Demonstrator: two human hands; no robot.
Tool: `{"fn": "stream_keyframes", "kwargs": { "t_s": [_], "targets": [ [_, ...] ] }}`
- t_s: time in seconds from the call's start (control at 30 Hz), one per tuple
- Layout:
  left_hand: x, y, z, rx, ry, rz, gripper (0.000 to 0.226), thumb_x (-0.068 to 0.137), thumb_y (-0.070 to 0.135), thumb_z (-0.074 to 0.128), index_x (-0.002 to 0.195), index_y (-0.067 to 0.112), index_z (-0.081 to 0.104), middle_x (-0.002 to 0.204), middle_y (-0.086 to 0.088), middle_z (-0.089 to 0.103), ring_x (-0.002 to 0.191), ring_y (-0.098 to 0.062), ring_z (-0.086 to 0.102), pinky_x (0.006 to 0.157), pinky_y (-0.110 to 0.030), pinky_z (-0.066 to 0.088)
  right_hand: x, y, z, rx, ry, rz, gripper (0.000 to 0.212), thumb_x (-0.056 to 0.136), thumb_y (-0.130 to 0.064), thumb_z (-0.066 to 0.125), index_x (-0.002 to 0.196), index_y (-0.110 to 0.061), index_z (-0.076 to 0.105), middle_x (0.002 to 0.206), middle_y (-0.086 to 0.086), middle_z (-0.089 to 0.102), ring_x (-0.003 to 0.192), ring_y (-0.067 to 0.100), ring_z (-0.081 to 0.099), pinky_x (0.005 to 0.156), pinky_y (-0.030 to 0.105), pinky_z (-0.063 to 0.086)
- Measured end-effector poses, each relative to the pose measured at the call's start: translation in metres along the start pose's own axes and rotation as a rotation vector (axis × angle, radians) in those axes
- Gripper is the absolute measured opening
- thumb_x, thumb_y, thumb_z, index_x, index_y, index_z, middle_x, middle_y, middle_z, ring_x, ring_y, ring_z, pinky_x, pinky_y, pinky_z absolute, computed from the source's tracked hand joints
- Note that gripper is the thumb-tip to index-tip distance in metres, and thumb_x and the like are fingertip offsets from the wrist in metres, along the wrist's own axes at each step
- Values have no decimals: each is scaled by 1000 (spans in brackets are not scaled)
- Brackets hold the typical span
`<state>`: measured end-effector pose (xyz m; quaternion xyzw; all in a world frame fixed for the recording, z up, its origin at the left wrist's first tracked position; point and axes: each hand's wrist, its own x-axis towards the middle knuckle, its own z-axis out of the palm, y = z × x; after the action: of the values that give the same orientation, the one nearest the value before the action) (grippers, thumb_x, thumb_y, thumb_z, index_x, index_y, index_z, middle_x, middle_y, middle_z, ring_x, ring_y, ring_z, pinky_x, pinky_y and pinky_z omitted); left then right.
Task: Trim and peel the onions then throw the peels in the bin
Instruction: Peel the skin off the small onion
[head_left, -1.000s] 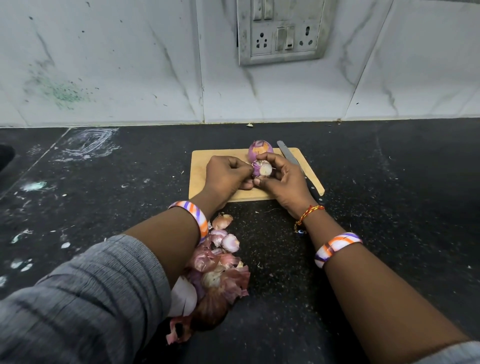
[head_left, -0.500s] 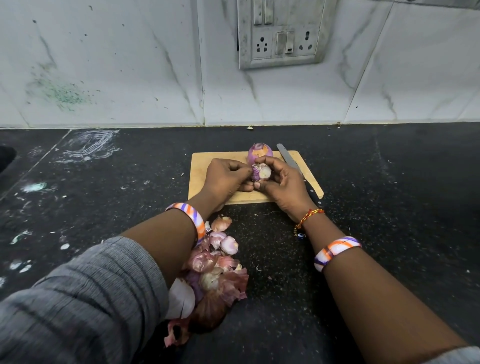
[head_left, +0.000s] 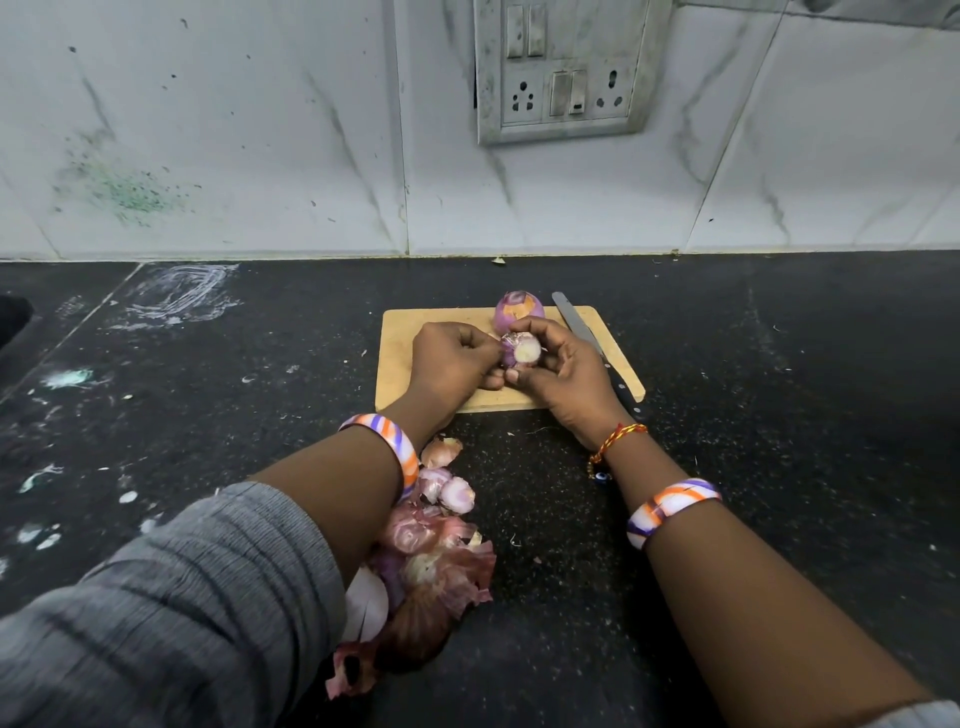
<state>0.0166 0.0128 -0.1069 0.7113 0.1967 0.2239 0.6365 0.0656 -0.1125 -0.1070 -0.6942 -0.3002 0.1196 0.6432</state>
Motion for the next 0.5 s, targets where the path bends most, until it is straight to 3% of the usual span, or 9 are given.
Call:
{"fn": "stream_keyframes", "kwargs": {
  "t_s": [0.27, 0.4, 0.5],
  "targets": [
    [2, 4, 0, -183, -27, -69, 22, 91, 8, 52, 71, 5, 62, 61, -13, 62, 42, -12, 60, 50, -20, 55, 3, 3, -2, 34, 32, -1, 46, 76, 17, 60, 100, -18, 43, 100, -4, 55, 90, 7, 56, 84, 25, 50],
    [-2, 3, -1, -26, -122, 32, 4, 78, 13, 69, 78, 9, 69, 73, -10, 68, 60, -15, 61, 65, -25, 55, 3, 2, 1, 58, 77, -17, 44, 73, 13, 67, 102, -10, 44, 96, -1, 58, 86, 2, 55, 76, 12, 49],
    [-3, 2, -1, 2, -112, 58, 13, 75, 8, 72, 88, 6, 71, 83, -14, 70, 71, -21, 62, 78, -35, 54, 3, 3, 4, -16, 115, -31, 45, 67, 6, 77, 98, -11, 49, 99, 6, 61, 87, 8, 58, 76, 17, 51]
  ]
}}
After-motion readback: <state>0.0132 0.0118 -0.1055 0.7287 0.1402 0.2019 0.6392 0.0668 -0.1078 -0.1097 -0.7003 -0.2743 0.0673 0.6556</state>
